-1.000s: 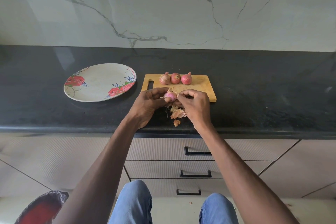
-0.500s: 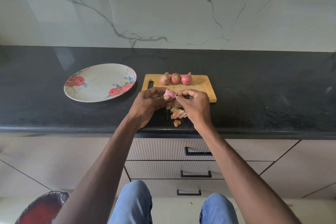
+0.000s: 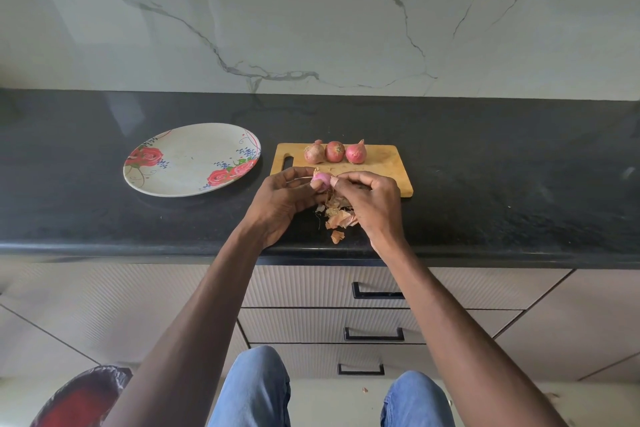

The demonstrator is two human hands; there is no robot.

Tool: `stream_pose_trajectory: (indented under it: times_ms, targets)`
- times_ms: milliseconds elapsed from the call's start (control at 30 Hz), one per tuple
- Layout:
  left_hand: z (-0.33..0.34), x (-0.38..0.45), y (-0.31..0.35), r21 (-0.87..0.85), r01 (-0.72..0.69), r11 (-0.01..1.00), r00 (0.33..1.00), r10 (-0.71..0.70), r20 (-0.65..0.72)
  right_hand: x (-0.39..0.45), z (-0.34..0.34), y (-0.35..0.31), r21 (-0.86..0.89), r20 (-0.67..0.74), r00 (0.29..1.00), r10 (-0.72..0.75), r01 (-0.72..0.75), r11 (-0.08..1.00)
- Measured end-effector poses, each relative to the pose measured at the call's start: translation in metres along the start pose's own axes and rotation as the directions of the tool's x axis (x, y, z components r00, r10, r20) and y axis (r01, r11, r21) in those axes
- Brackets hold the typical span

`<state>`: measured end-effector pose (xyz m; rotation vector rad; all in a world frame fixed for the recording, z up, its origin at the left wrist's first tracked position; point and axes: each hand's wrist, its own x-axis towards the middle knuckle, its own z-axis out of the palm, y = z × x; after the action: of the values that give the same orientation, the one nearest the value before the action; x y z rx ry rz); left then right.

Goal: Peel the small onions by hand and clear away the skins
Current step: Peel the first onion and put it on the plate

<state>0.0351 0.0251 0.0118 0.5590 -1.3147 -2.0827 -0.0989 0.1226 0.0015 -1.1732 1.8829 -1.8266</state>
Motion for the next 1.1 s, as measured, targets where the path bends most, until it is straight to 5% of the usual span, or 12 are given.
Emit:
stream_pose_trajectory:
  times_ms: [567,1100]
  targets:
    - [0.0002,-0.0022,-0.0024,0.134,-0.047,0.99,0.999,0.046,0.009,0.0025,0.0024,0.0066,-0.043,0.031,0.999,-0.012,0.013,0.999]
    - [0.0009,-0.0001,0.0012,0.054,-0.006,0.999,1.0,0.006,0.001,0.0034,0.0009,0.0086,-0.065,-0.048,0.999,0.015,-0.018,0.998]
